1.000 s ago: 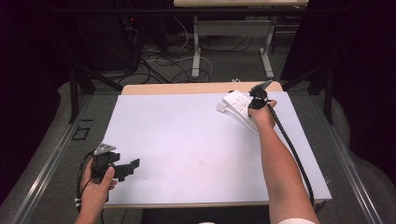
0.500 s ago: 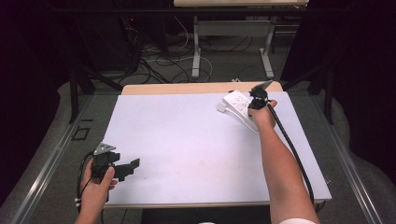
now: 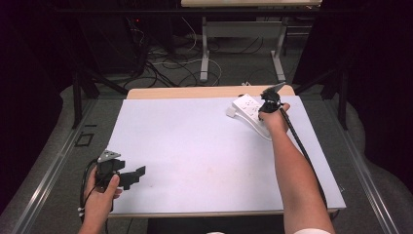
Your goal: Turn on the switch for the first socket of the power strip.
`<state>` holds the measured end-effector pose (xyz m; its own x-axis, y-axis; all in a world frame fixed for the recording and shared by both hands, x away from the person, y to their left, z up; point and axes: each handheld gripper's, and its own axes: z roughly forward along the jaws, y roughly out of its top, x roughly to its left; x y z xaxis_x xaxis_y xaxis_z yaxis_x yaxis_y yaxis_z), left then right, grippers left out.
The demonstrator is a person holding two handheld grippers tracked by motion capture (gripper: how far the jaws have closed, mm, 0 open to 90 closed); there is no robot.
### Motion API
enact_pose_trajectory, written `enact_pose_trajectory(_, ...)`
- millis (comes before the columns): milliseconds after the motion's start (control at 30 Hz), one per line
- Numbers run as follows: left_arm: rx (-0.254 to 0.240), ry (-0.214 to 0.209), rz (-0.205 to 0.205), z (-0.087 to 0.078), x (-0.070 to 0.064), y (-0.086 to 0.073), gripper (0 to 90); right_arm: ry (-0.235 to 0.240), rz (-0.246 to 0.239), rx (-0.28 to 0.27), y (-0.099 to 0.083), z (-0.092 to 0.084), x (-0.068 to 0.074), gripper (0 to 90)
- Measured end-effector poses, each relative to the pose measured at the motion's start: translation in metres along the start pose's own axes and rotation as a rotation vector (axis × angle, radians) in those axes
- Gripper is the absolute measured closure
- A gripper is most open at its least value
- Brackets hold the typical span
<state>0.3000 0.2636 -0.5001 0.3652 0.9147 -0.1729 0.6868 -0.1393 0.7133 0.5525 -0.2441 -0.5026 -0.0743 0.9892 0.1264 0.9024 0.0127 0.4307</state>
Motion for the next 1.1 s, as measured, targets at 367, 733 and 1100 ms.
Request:
enact_pose_trajectory(367, 0.001, 0.004, -0.003, 0.0006, -0.0003, 0.0003, 15.2, 0.020, 0.018, -0.013, 0.0012, -0.0034, -0.0006, 78.4)
enact_pose_trajectory(733, 0.001, -0.002, 0.000, 0.0007, -0.0003, 0.0004, 15.2, 0.037, 0.006, -0.020, 0.0016, -0.0073, 0.0015, 69.2)
enact_pose_trajectory(1100, 0.008, -0.002, 0.003, 0.0003, -0.0011, 0.0009, 15.2, 0.059, -0.006, 0.007, -0.0001, -0.0088, 0.0036, 59.0)
